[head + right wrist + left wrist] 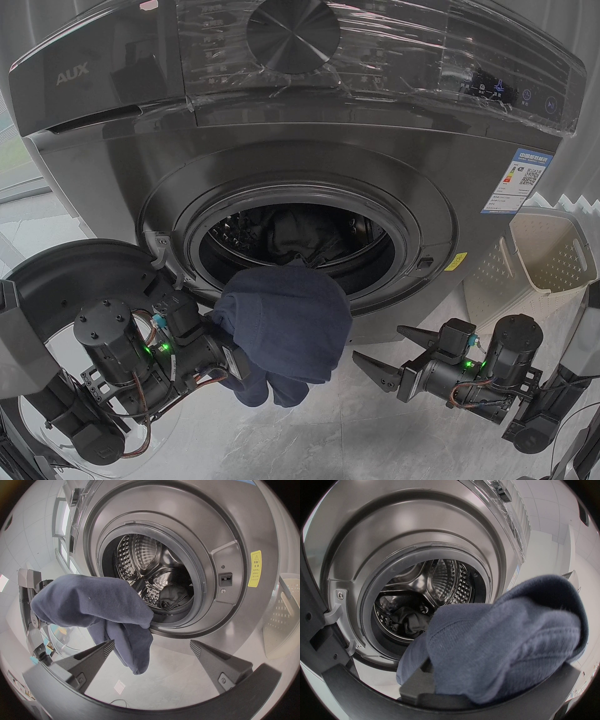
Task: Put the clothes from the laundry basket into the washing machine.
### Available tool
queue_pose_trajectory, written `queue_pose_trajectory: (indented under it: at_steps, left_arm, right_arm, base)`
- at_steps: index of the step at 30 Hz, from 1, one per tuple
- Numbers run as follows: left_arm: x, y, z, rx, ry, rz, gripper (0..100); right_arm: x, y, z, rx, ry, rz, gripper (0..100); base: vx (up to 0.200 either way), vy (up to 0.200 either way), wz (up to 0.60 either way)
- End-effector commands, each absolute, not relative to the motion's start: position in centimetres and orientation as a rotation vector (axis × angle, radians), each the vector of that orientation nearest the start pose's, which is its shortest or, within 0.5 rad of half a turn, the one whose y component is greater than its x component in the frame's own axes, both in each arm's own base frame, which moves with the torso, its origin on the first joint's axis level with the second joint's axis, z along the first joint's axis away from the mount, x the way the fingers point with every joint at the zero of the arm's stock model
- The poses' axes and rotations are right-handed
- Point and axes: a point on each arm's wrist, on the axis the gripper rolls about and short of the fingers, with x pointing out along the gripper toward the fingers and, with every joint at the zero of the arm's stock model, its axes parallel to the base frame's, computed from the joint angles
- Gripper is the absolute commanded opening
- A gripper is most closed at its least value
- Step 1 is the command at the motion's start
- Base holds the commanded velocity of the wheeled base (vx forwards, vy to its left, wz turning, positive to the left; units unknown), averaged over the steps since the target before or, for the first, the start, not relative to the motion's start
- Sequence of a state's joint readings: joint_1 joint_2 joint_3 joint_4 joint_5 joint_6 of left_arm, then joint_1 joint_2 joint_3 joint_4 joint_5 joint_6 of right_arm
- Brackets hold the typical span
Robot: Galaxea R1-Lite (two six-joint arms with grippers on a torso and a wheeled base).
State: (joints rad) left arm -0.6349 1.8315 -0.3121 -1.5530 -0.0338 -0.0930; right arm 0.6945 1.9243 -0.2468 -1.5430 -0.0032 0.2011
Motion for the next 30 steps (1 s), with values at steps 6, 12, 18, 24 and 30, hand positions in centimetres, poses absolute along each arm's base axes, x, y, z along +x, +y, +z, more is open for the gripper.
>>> queue_pose_trajectory:
  at_steps: [6, 12, 18, 24, 30]
  left_arm:
    - [21.3, -15.8, 12.3, -0.103, -0.005, -0.67, 0]
    - [21.2, -15.7, 12.2, -0.102, -0.003, -0.67, 0]
    - [21.4, -15.9, 11.9, -0.099, 0.009, -0.668, 0]
    - [21.9, -16.9, 12.5, -0.121, -0.023, -0.685, 0]
    - [23.2, -17.5, 12.3, -0.128, -0.036, -0.675, 0]
  right_arm:
    - [20.1, 16.8, 8.5, 0.144, 0.201, 0.676, 100]
    - [20.1, 16.8, 8.6, 0.145, 0.2, 0.676, 100]
    - [20.0, 16.8, 8.5, 0.144, 0.203, 0.677, 100]
    - [19.7, 17.1, 8.6, 0.143, 0.201, 0.696, 100]
    - [19.5, 17.0, 8.5, 0.14, 0.21, 0.695, 100]
  base:
    - [0.0, 0.0, 0.0]
    - [0.0, 0.0, 0.0]
    - [0.0, 0.0, 0.0]
    - [0.0, 0.0, 0.0]
    - [0.0, 0.0, 0.0]
